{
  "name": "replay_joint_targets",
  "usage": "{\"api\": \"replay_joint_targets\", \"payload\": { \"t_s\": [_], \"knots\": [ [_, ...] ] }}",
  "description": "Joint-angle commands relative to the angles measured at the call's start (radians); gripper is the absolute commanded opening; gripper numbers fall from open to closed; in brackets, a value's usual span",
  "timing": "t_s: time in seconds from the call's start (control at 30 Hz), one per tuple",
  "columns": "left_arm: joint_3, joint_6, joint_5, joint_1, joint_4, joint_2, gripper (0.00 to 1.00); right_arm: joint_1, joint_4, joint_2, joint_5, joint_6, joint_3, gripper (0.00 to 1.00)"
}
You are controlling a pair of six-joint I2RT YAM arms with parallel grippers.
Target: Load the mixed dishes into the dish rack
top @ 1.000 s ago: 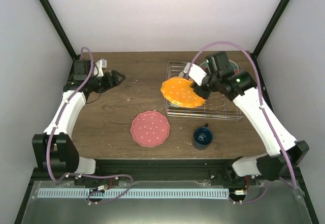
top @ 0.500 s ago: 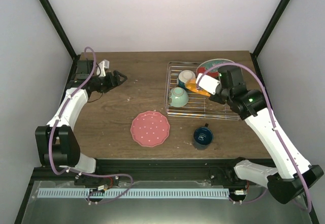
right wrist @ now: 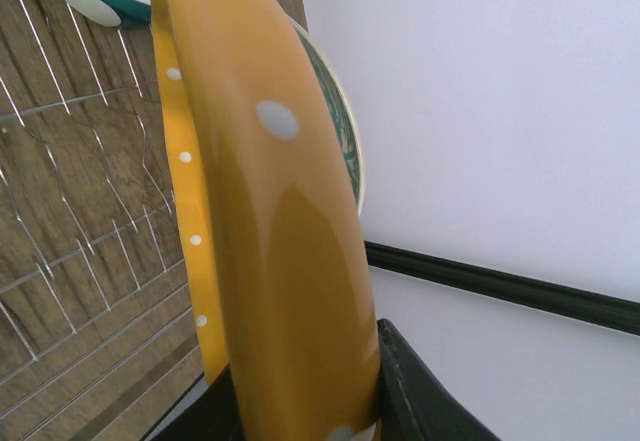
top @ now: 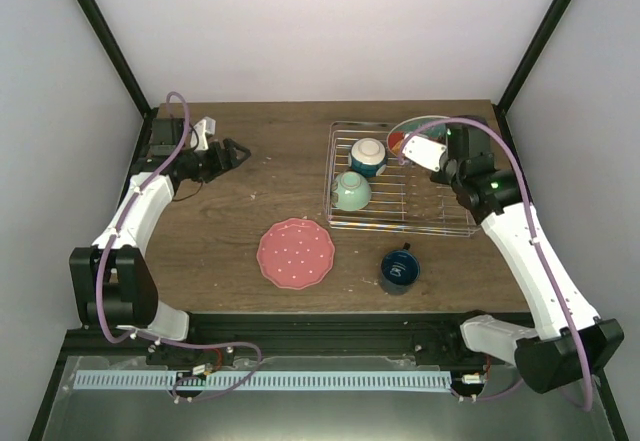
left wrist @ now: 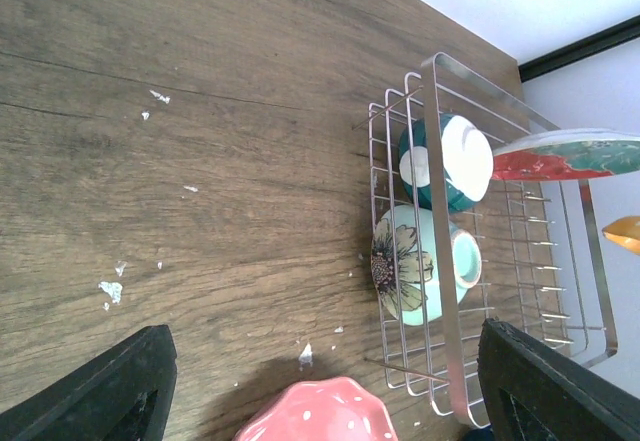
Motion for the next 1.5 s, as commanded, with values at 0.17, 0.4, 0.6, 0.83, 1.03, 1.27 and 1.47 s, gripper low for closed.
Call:
{"api": "replay_joint_targets", "payload": {
  "t_s": [0.17, 0.4, 0.6, 0.83, 1.03, 1.27, 1.47],
  "knots": [
    [0.016, 0.016, 0.003, 0.005, 0.020, 0.001, 0.84, -0.033, 0.200, 0.041, 0.007, -0.124, -0.020, 0.01],
    [-0.018, -0.007, -0.001, 0.004, 0.043, -0.012, 0.83, -0.068, 0.268, 0.090, 0.017, -0.172, -0.050, 0.01],
    [-0.035, -0.019, -0.014, 0.004, 0.047, -0.026, 0.83, -0.093, 0.332, 0.106, -0.004, -0.221, -0.072, 0.01],
    [-0.054, -0.030, -0.027, 0.004, 0.050, -0.041, 0.82, -0.101, 0.339, 0.133, -0.050, -0.229, -0.094, 0.01],
    [-0.059, -0.034, -0.033, 0.005, 0.050, -0.043, 0.82, -0.101, 0.326, 0.136, -0.080, -0.214, -0.102, 0.01],
    [-0.057, -0.040, -0.033, 0.005, 0.053, -0.039, 0.82, -0.102, 0.264, 0.110, -0.100, -0.165, -0.120, 0.01],
    [-0.049, -0.040, -0.029, 0.004, 0.053, -0.030, 0.82, -0.102, 0.295, 0.111, -0.106, -0.151, -0.211, 0.01]
  ]
}}
